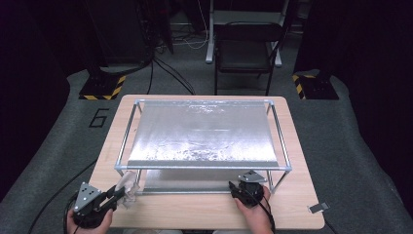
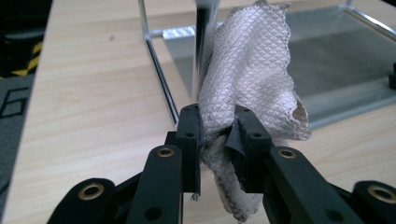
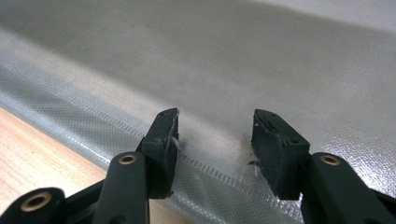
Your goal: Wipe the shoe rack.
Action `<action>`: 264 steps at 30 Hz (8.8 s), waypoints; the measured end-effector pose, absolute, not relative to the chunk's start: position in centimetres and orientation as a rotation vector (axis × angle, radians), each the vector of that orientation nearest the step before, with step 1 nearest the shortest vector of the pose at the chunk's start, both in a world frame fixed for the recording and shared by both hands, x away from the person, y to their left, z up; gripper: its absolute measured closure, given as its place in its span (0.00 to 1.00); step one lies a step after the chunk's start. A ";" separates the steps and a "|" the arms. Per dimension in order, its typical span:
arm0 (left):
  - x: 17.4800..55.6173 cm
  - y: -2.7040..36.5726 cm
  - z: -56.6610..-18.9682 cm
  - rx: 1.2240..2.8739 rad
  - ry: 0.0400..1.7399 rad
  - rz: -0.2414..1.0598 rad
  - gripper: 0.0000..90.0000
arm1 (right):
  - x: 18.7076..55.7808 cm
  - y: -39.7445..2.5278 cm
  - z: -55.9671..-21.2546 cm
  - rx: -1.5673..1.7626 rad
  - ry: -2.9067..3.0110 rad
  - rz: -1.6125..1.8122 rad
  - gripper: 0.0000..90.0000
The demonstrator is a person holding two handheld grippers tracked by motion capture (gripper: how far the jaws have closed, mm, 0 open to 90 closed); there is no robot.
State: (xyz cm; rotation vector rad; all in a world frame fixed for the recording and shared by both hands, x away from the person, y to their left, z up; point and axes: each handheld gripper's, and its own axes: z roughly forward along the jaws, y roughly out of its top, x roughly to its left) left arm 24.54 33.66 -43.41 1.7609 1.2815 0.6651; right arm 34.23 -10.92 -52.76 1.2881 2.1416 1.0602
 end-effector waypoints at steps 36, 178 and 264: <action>25.2 36.1 -47.8 1.701 1.419 0.685 0.83 | 34.2 -10.7 -52.9 1.332 2.127 1.071 0.57; 28.5 34.4 -32.4 1.682 1.138 0.728 0.90 | 34.2 -10.7 -52.8 1.322 2.142 1.082 0.60; 34.4 19.3 -35.7 1.894 0.978 0.586 0.83 | 34.2 -10.7 -52.8 1.309 2.141 1.058 0.62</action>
